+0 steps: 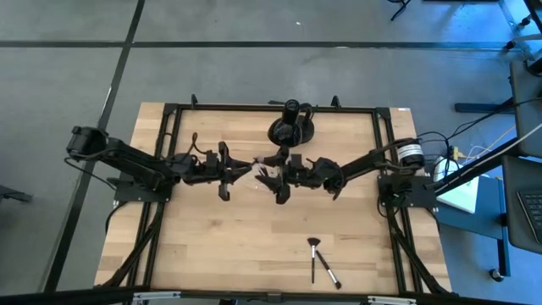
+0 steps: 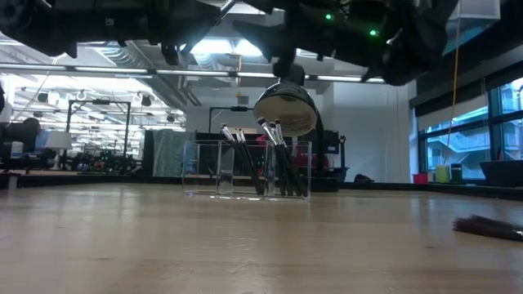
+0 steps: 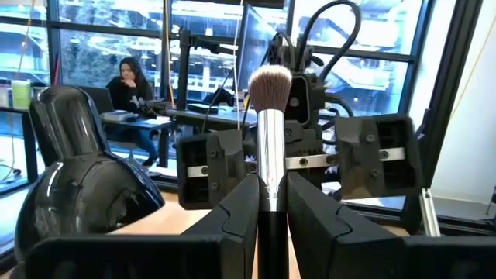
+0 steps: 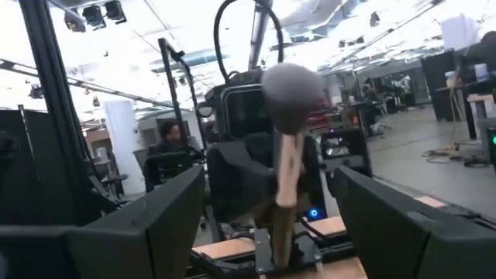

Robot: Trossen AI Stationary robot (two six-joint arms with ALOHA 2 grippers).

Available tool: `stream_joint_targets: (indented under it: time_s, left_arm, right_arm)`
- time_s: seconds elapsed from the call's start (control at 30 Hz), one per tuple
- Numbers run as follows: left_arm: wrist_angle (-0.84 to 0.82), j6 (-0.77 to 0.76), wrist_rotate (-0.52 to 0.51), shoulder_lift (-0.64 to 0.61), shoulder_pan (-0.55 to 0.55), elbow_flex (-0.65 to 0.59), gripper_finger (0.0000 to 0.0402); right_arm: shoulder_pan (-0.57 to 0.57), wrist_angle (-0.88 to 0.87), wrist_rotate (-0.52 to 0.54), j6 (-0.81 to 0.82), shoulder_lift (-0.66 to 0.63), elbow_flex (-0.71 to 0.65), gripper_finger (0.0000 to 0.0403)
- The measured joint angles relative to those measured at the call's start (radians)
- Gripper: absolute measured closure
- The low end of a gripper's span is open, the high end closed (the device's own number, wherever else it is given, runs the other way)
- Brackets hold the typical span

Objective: Pick & Place Makeup Supplies
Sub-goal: Put the makeup brush into the transparent organizer

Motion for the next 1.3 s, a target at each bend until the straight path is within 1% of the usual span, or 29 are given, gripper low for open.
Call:
stream_joint_targets:
  time_s: [0.2, 0.3, 0.37, 0.57, 0.67, 0.8, 0.97, 1.03, 1.13, 1.3]
  left_arm:
    - [0.008, 0.001, 0.001, 0.020, 0.000, 0.000, 0.0345]
    - [0.008, 0.002, 0.003, 0.020, 0.000, 0.000, 0.0345]
    - [0.008, 0.002, 0.004, 0.019, -0.001, 0.000, 0.0345]
    - [0.008, 0.009, 0.003, 0.019, -0.001, 0.000, 0.0345]
    - [0.008, 0.008, 0.000, 0.019, -0.001, 0.000, 0.0345]
    - [0.007, 0.002, -0.005, 0.019, -0.001, 0.000, 0.0345]
    - [-0.038, 0.003, -0.012, 0.018, -0.001, 0.000, 0.0341]
    - [-0.063, -0.004, -0.034, 0.018, -0.001, 0.000, 0.0331]
    - [-0.082, -0.006, -0.062, 0.019, -0.001, 0.000, 0.0304]
    - [-0.113, -0.006, -0.062, 0.019, 0.000, 0.000, 0.0255]
  right_arm:
    - [-0.009, -0.028, 0.003, -0.065, 0.036, 0.079, 0.0120]
    - [-0.009, -0.029, 0.037, -0.107, 0.040, 0.092, 0.0133]
    - [-0.009, -0.029, 0.051, -0.120, 0.040, 0.092, 0.0154]
    - [-0.013, -0.053, 0.044, -0.106, 0.040, 0.092, 0.0240]
    - [-0.014, -0.052, 0.044, -0.105, 0.040, 0.092, 0.0276]
    - [-0.014, -0.052, 0.043, -0.104, 0.040, 0.092, 0.0310]
    - [-0.014, -0.067, 0.044, -0.117, 0.040, 0.092, 0.0339]
    - [-0.016, -0.113, 0.047, -0.123, 0.037, 0.104, 0.0343]
    - [-0.017, -0.239, 0.047, -0.134, 0.034, 0.154, 0.0341]
    - [-0.016, -0.482, 0.048, -0.175, 0.030, 0.266, 0.0337]
